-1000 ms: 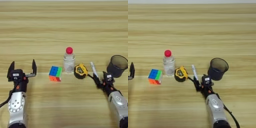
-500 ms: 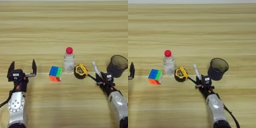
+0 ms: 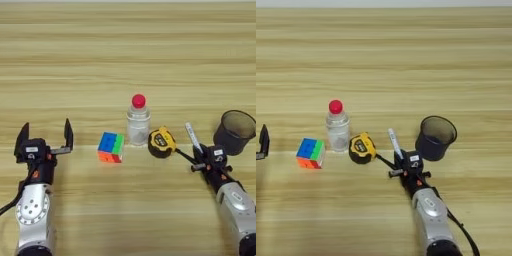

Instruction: Move the objects on the table

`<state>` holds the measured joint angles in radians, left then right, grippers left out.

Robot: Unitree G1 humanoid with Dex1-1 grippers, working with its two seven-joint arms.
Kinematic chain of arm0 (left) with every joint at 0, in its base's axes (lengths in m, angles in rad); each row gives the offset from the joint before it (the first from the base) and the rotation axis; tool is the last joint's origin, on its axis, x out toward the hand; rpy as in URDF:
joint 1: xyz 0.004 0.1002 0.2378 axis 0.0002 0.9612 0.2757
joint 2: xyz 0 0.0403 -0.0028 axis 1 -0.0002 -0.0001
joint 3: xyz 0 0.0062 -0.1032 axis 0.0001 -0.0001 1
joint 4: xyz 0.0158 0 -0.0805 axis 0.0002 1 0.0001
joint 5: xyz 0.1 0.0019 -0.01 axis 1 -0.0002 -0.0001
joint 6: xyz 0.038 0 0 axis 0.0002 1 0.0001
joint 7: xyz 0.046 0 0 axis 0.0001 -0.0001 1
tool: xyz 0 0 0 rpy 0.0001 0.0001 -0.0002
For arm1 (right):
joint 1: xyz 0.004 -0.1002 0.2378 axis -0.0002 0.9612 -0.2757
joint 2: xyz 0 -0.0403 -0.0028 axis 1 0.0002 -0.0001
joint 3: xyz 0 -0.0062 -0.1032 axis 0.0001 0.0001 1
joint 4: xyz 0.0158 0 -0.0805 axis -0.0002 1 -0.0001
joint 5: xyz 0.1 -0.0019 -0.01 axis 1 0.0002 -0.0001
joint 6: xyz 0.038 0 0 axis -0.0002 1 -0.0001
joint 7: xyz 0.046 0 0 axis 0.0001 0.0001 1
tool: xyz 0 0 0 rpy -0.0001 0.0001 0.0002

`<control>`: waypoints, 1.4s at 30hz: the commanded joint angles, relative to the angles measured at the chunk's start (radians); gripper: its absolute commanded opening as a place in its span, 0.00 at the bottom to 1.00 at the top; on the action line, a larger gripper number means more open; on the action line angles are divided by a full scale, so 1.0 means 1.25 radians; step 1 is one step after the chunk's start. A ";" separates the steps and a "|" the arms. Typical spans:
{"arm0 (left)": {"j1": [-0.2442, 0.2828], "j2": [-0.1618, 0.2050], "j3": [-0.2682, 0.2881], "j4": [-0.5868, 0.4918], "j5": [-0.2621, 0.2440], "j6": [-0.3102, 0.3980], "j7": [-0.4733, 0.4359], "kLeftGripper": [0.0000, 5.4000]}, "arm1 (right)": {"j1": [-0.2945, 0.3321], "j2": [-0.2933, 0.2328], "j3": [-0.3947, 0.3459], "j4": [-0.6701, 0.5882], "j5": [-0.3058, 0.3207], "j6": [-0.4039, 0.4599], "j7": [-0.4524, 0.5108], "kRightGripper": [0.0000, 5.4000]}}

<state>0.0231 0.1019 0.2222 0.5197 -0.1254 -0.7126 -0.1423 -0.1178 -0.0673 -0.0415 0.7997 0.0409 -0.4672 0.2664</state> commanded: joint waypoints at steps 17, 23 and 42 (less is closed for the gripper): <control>-0.008 0.007 0.003 0.036 -0.006 0.003 -0.003 1.00 | 0.105 0.015 0.018 -0.265 0.014 0.084 -0.008 0.14; -0.011 0.006 0.003 0.043 -0.005 0.002 -0.002 1.00 | 0.152 0.019 0.024 -0.427 0.023 0.131 -0.013 0.14; -0.013 0.004 0.003 0.043 -0.005 0.000 -0.001 1.00 | 0.213 -0.029 -0.064 -0.763 0.091 0.248 -0.058 0.14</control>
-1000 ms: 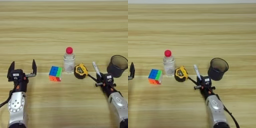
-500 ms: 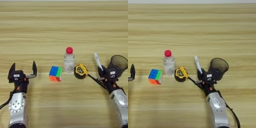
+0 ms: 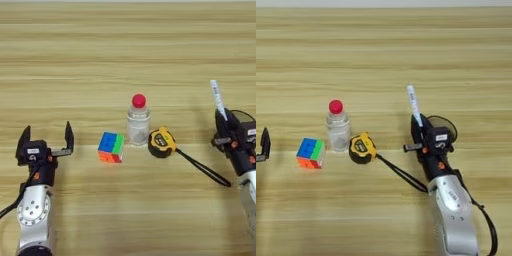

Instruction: Move the objects on the table

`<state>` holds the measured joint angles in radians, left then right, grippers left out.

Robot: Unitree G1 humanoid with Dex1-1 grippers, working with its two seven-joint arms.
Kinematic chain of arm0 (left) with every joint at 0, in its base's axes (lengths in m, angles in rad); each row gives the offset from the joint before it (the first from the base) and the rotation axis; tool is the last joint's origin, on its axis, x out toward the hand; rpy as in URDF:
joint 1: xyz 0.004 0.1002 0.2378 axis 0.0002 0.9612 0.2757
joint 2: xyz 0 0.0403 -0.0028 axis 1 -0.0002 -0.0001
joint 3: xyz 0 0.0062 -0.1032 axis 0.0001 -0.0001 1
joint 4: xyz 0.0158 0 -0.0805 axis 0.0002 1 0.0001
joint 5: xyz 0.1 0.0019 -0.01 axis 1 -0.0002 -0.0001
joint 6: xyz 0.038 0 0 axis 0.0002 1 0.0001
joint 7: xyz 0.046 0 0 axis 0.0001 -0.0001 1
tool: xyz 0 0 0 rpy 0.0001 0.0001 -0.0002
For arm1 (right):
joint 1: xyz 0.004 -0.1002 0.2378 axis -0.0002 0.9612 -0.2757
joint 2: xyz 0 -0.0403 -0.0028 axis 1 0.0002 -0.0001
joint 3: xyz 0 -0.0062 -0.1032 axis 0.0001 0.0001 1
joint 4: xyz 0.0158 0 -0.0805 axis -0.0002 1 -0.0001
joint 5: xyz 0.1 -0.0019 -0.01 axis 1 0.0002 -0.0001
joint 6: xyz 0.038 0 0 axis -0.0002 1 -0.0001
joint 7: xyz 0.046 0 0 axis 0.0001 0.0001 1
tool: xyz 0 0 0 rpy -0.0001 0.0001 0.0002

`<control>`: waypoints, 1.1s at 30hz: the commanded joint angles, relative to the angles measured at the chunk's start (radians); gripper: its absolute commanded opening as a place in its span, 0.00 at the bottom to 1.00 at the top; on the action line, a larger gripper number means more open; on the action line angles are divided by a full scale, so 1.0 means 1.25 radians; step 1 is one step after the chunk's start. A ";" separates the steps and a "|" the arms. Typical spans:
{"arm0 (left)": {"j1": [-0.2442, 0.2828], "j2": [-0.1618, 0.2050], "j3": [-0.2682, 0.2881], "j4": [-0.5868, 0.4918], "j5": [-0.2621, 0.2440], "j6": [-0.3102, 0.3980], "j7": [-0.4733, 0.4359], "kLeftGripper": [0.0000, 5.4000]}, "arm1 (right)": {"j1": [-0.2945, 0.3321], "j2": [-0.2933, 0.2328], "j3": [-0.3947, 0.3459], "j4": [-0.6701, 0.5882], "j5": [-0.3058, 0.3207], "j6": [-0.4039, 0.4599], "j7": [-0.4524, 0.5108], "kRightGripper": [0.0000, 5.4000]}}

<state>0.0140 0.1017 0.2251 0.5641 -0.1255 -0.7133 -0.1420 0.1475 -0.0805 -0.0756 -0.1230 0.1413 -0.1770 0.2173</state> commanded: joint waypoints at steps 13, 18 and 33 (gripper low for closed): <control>-0.005 0.003 0.000 0.008 -0.005 -0.001 -0.001 1.00 | -0.034 -0.084 -0.208 0.031 0.028 0.020 -0.105 0.14; -0.007 0.004 0.000 0.009 -0.005 0.000 -0.002 1.00 | -0.049 -0.106 -0.219 0.106 0.003 0.030 -0.119 0.14; -0.002 0.001 -0.002 0.000 -0.004 0.001 0.000 1.00 | -0.153 -0.142 -0.180 0.523 -0.053 -0.031 -0.114 0.14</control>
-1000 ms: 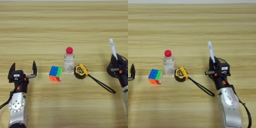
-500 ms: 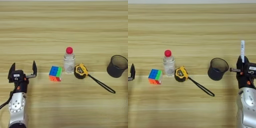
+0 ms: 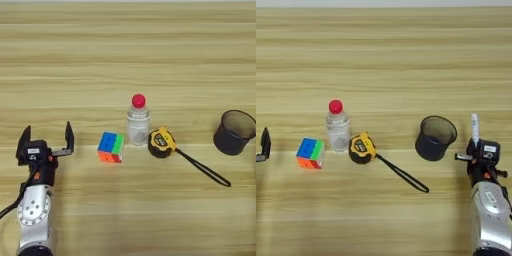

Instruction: Move the objects on the table

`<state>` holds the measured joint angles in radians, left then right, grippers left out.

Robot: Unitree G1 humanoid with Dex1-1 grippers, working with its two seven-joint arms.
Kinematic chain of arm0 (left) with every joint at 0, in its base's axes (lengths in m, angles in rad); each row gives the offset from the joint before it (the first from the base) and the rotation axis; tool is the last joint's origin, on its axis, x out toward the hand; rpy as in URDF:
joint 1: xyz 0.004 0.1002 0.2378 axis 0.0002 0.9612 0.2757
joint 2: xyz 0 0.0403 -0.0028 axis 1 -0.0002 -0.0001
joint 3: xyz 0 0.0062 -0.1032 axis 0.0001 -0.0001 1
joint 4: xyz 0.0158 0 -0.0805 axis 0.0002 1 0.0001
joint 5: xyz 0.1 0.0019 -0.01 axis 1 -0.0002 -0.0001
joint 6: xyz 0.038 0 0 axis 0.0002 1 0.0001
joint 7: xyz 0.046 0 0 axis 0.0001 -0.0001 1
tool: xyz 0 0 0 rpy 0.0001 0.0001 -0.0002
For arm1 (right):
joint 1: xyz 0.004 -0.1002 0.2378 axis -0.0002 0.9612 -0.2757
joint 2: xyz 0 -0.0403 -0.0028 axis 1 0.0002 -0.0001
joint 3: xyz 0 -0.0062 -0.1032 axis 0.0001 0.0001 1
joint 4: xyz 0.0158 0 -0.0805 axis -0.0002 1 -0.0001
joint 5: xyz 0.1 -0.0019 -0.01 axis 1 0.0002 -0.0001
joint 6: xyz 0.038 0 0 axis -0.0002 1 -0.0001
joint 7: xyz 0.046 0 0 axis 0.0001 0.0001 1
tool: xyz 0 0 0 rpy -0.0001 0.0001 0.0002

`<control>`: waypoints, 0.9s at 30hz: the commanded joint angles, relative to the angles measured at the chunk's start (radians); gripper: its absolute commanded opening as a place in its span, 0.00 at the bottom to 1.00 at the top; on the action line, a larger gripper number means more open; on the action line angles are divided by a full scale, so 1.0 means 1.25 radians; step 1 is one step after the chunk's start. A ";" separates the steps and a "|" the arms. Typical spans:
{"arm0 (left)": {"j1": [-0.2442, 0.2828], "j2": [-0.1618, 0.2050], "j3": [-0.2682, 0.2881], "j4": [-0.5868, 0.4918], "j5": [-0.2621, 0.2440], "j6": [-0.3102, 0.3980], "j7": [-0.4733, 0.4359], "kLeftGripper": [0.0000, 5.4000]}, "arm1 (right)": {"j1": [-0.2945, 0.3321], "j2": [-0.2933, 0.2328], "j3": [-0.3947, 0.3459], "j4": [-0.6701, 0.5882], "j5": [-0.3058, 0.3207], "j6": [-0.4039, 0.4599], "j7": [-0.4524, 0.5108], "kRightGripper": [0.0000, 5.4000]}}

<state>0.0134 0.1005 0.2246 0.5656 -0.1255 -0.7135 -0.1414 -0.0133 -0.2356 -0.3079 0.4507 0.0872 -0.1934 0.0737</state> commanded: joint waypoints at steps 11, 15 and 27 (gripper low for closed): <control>0.003 0.002 -0.002 -0.009 -0.004 0.003 0.000 1.00 | -0.059 -0.026 0.039 0.216 -0.044 -0.054 -0.011 0.14; 0.004 0.003 0.000 -0.011 -0.006 0.003 0.000 1.00 | -0.062 -0.026 0.046 0.231 -0.044 -0.060 -0.009 0.20; 0.007 0.003 0.001 -0.014 -0.006 0.002 -0.001 1.00 | -0.062 -0.021 0.014 0.200 -0.015 -0.125 -0.039 0.45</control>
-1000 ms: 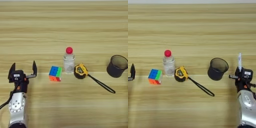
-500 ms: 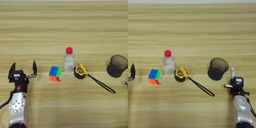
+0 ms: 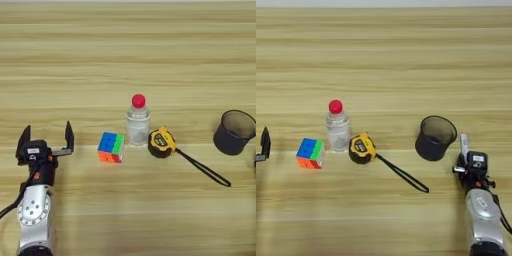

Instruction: Move the objects on the table

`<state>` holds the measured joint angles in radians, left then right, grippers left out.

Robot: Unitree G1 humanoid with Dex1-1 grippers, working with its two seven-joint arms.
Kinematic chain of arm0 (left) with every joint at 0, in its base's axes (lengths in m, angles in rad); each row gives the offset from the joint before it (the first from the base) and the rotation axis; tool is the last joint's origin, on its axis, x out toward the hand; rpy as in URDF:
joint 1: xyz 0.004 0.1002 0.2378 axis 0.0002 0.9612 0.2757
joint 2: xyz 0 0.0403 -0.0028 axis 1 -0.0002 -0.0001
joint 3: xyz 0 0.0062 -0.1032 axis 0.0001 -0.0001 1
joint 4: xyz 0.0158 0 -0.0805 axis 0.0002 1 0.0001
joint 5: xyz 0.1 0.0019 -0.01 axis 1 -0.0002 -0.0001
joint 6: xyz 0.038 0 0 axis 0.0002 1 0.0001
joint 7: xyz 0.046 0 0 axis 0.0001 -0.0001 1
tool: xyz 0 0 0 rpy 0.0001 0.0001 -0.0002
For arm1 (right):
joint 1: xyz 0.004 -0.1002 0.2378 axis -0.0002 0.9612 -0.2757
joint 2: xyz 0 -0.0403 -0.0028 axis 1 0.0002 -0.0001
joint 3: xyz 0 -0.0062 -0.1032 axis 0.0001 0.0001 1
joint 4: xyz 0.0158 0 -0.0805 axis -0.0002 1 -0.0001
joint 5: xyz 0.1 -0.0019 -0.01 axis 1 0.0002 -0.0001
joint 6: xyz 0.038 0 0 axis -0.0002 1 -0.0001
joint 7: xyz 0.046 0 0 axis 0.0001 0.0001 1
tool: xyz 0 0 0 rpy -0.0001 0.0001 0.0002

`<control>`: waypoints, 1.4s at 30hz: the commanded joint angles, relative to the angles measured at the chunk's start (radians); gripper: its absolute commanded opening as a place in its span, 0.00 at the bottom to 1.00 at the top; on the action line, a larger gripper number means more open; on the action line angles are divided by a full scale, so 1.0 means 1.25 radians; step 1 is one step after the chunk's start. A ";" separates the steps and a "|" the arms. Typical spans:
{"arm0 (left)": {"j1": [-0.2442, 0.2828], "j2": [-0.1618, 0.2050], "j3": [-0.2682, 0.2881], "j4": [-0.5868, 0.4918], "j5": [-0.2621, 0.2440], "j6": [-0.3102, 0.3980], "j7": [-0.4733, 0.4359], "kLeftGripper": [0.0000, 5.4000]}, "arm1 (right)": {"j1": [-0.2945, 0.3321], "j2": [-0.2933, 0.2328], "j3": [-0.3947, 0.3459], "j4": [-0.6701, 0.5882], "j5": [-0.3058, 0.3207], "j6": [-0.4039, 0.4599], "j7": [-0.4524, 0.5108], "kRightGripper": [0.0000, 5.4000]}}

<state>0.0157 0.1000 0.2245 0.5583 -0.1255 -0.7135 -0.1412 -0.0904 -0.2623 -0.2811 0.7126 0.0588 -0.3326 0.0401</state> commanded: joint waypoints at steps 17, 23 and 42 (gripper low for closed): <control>0.008 0.002 0.000 -0.025 -0.009 0.005 -0.002 1.00 | -0.049 -0.008 -0.001 0.023 -0.017 -0.036 -0.078 0.81; 0.008 0.002 0.000 -0.024 -0.008 0.004 -0.002 1.00 | -0.081 -0.005 0.009 0.037 -0.029 -0.037 -0.092 0.94; 0.010 0.001 0.001 -0.031 -0.009 0.006 0.000 1.00 | -0.132 -0.021 0.016 0.157 -0.023 -0.084 -0.074 1.00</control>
<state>0.0218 0.0988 0.2245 0.5284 -0.1258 -0.7134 -0.1411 -0.2424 -0.2938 -0.2707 0.9063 0.0250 -0.4254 -0.0589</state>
